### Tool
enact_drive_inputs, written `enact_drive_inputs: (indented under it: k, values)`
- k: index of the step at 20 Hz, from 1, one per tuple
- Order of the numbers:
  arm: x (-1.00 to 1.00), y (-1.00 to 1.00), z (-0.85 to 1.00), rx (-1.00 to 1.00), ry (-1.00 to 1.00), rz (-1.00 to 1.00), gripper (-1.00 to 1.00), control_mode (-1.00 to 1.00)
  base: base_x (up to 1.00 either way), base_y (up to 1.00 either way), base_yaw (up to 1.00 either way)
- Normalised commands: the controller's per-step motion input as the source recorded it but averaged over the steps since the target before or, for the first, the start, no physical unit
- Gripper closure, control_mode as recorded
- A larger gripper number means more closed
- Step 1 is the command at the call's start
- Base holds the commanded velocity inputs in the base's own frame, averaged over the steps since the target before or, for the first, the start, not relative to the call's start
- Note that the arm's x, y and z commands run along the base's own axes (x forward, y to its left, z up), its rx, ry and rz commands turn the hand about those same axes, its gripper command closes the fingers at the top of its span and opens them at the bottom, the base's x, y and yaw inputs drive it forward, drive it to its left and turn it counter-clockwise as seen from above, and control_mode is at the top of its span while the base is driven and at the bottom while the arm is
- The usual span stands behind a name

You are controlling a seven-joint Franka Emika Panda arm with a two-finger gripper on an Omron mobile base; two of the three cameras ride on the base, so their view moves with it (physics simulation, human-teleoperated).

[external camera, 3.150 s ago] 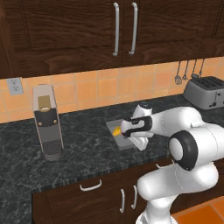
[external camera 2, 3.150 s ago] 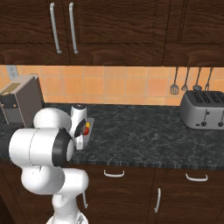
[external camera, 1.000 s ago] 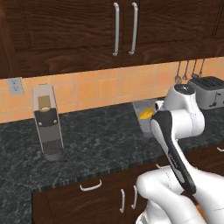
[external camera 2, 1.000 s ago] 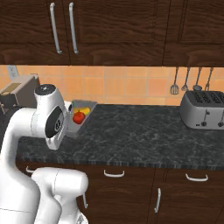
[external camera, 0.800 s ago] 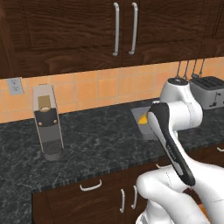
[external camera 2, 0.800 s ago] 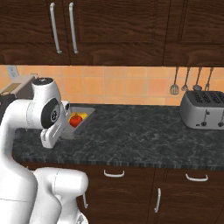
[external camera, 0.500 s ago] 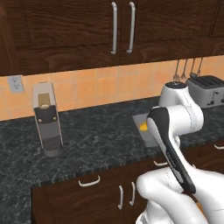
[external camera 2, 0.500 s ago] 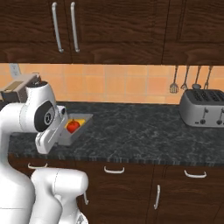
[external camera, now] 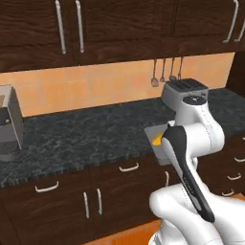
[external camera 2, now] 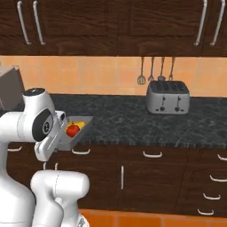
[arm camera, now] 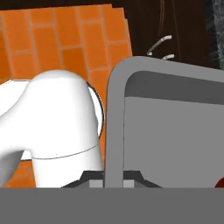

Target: Take the meat container that has the shrimp and place it on the second highest rack of the freezer. Then take the vegetable container that has the tomato and corn and place it on the highest rack of the freezer.

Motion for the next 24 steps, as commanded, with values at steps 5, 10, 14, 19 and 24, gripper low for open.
enact_drive_inputs:
  k: [5,10,14,19,24]
  values:
    - [0.00,0.00,0.00,0.00,0.00,0.00,1.00,1.00,-0.26,-0.86,-0.20]
    - [0.00,0.00,0.00,0.00,0.00,0.00,1.00,1.00,-0.03,-0.62,-0.34]
    - [0.00,0.00,0.00,0.00,0.00,0.00,1.00,1.00,0.00,-0.57,-0.42]
    - [0.00,0.00,0.00,0.00,0.00,0.00,1.00,1.00,0.00,-0.46,-0.49]
    - [0.00,0.00,0.00,0.00,0.00,0.00,1.00,1.00,0.00,-0.35,-0.56]
